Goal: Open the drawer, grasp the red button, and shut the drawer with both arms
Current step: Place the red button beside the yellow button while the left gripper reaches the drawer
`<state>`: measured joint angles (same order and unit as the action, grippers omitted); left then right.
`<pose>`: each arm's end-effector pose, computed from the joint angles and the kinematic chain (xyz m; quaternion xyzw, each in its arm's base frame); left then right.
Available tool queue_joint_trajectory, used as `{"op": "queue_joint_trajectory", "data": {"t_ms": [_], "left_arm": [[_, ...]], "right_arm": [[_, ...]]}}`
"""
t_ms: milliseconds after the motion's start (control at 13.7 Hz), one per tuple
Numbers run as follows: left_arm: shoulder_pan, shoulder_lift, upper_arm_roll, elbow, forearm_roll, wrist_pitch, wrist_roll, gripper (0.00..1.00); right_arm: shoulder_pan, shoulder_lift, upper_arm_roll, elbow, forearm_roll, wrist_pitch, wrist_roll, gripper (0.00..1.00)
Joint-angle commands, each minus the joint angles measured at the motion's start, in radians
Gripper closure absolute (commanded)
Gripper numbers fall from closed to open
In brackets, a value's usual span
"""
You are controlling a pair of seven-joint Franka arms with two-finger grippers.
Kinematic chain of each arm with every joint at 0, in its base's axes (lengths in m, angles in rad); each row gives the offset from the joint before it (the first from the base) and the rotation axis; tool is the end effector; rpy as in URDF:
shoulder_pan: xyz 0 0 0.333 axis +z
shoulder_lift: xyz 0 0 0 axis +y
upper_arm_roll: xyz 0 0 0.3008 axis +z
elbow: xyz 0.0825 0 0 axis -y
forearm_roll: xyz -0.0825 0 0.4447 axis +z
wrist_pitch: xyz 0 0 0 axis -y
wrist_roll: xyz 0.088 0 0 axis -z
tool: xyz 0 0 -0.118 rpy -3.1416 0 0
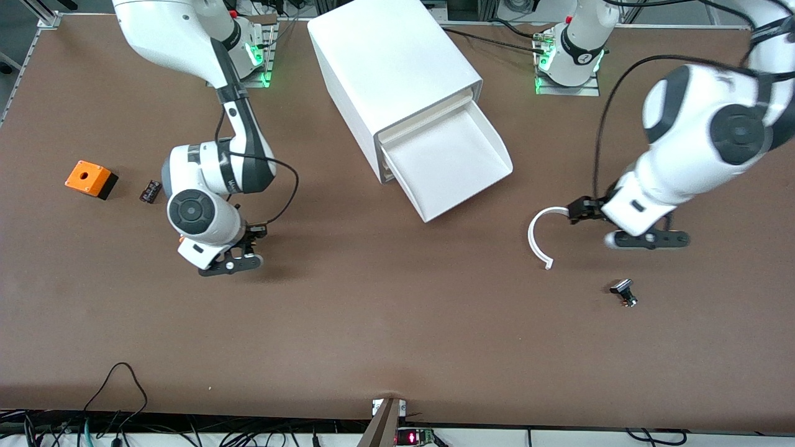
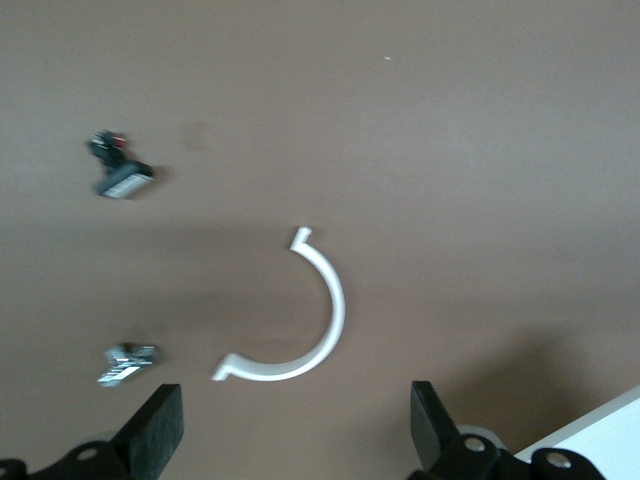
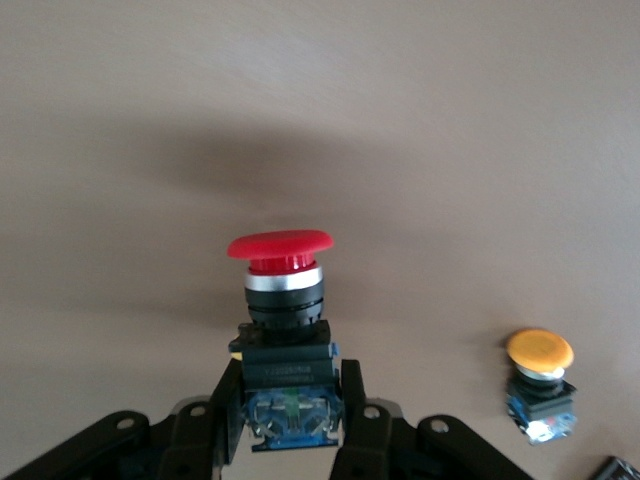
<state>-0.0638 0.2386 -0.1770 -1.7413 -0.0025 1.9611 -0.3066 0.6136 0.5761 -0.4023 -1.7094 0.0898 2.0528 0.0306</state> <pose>0.6594 -0.1564 0.3873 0.9991 0.0357 -0.0132 0.0191 0.6679 0.1622 0.2036 0.9896 0.0843 -0.0828 0.0827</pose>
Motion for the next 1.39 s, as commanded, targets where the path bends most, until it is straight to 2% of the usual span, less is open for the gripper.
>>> {"op": "queue_joint_trajectory", "data": {"t_ms": [0,146,365,510,583,656,729,1021,1312], "left_arm": [[-0.068,0.002,-0.01,-0.125,-0.005,0.172,-0.197,0.0],[-0.076,0.004,-0.042,-0.228,-0.005,0.345,-0.322,0.0],[-0.079,0.014,-0.077,-0.343,-0.007,0.49,-0.397,0.0],[-0.083,0.014,-0.105,-0.401,-0.007,0.551,-0.521,0.0],[-0.09,0.028,-0.137,-0.406,-0.007,0.556,-0.599,0.0],[-0.103,0.034,-0.137,-0.406,-0.007,0.556,-0.626,0.0],[-0.114,0.034,-0.139,-0.406,-0.007,0.556,-0.649,0.0],[-0.122,0.031,-0.211,-0.426,-0.007,0.555,-0.753,0.0],[-0.125,0.03,-0.274,-0.442,-0.007,0.555,-0.857,0.0]], "right_arm": [[0.006,-0.1,-0.015,-0.175,-0.025,0.096,0.012,0.68],[0.006,-0.128,-0.015,-0.287,-0.027,0.211,0.012,0.67],[0.006,-0.156,-0.015,-0.471,-0.028,0.445,0.012,0.66],[0.006,-0.156,-0.015,-0.533,-0.028,0.536,0.008,0.66],[0.003,-0.154,-0.015,-0.542,-0.024,0.552,0.003,0.5],[-0.001,-0.157,-0.015,-0.538,-0.021,0.549,0.02,0.16],[-0.002,-0.166,-0.016,-0.53,-0.021,0.547,0.022,0.0],[-0.008,-0.206,-0.021,-0.452,-0.015,0.479,0.014,0.0],[-0.017,-0.225,-0.056,-0.372,-0.016,0.389,0.009,0.0]]}}
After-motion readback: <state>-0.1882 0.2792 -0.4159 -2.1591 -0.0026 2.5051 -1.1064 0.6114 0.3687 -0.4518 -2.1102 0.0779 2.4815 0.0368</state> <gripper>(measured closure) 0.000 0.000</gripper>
